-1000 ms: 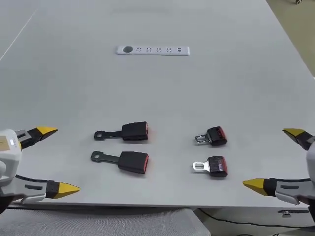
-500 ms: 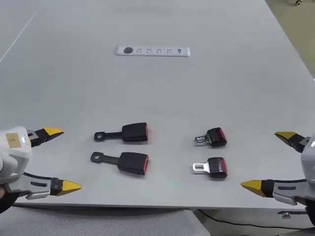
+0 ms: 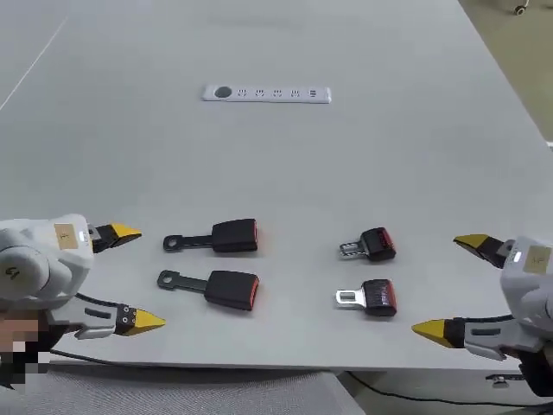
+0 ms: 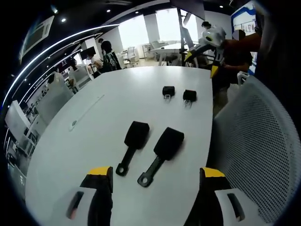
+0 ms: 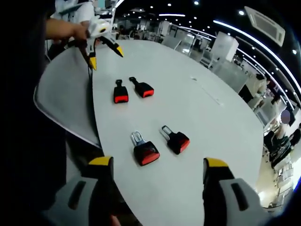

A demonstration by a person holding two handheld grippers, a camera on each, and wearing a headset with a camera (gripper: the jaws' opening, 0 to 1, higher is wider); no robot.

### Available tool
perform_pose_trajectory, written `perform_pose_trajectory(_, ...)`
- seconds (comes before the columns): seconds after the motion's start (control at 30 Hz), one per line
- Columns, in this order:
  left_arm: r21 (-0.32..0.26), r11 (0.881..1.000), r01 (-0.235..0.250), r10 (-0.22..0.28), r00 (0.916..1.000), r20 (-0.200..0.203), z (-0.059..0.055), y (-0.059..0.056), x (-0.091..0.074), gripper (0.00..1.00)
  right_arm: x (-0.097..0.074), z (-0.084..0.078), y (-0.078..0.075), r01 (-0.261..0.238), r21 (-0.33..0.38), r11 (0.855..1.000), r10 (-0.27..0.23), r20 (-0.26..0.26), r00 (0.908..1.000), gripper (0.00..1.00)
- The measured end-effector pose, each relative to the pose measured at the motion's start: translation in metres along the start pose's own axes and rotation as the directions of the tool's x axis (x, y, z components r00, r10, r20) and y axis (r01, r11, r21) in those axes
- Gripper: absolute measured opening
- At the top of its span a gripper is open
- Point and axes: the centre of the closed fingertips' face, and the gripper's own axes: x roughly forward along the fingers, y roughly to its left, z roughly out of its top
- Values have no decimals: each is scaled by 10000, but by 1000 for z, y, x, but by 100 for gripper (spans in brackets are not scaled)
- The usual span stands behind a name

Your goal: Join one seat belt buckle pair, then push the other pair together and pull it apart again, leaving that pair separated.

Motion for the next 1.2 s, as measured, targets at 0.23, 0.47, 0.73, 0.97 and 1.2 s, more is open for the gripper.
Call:
perform_pose_trajectory(0.23, 456, 9982, 390, -382, 9991, -175, 5, -4, 12, 75, 7, 6, 4, -326, -432, 9985, 324, -47, 9995, 72)
perform_pose_trajectory(0.47, 881, 9922, 885, -855, 9956, -376, 7, -12, 26, 72, 16, 7, 12, -767, -905, 9929, 748, -242, 9969, 68)
perform_pose_trajectory(0.73, 1245, 9834, 1316, -1261, 9907, -510, 10, -19, 41, 71, 26, 7, 20, -1247, -1215, 9847, 1199, -463, 9917, 63)
perform_pose_trajectory(0.97, 1501, 9738, 1708, -1602, 9838, -805, 3, -21, 58, 66, 37, 4, 28, -1711, -1440, 9747, 1631, -662, 9844, 58)
perform_pose_trajectory(1.2, 1640, 9643, 2078, -1911, 9752, -1120, -5, -20, 74, 63, 50, 0, 31, -2187, -1629, 9621, 2075, -834, 9747, 53)
